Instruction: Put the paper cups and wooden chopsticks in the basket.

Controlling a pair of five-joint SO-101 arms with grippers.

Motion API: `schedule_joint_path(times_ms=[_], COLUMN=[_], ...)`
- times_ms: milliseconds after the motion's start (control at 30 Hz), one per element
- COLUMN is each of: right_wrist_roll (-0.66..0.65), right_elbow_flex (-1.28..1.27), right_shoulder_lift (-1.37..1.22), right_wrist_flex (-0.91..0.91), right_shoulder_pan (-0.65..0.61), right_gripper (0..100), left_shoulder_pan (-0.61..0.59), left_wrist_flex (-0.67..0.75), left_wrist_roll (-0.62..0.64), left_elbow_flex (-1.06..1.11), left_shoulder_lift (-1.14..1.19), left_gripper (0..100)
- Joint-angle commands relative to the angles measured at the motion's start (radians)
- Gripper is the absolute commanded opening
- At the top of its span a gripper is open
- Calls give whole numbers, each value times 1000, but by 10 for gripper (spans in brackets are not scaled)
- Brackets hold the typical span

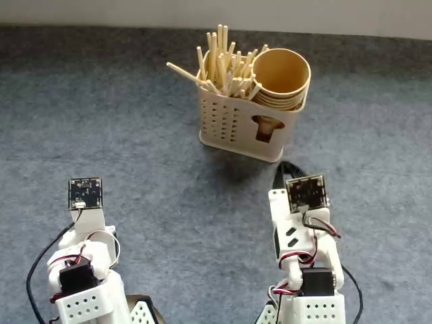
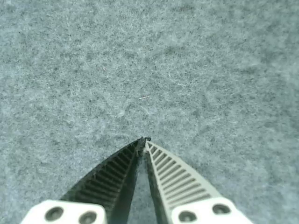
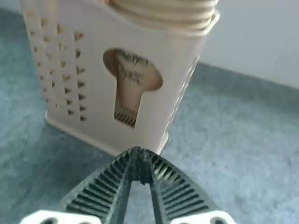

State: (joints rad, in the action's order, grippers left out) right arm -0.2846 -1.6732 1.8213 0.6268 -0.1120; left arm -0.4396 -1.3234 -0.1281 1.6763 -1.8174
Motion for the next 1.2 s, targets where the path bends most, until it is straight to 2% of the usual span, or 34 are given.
schedule_joint_path(times_ms=[0, 200, 333, 500, 633, 900, 1167], right_wrist_roll=[-5, -5, 5, 201, 164, 147, 147], right_elbow_flex=[-148, -148, -148, -148, -147, -147, -147], right_shoulder_lift=[16, 15, 15, 15, 15, 15, 15], right_wrist_flex=[183, 469, 549, 573, 585, 619, 619], right_shoulder_pan=[5, 7, 8, 7, 24, 150, 156], right_gripper=[5, 5, 5, 5, 5, 5, 5], left_shoulder_pan=[18, 18, 18, 18, 18, 18, 18], left_wrist_flex=[-2, -2, -2, -2, -2, -2, -2], left_wrist_roll=[-3, -3, -3, -3, -3, -3, -3], left_elbow_flex=[19, 19, 19, 19, 19, 19, 19], left_shoulder_lift=[-16, -16, -16, -16, -16, -16, -16], left_gripper=[14, 14, 14, 14, 14, 14, 14])
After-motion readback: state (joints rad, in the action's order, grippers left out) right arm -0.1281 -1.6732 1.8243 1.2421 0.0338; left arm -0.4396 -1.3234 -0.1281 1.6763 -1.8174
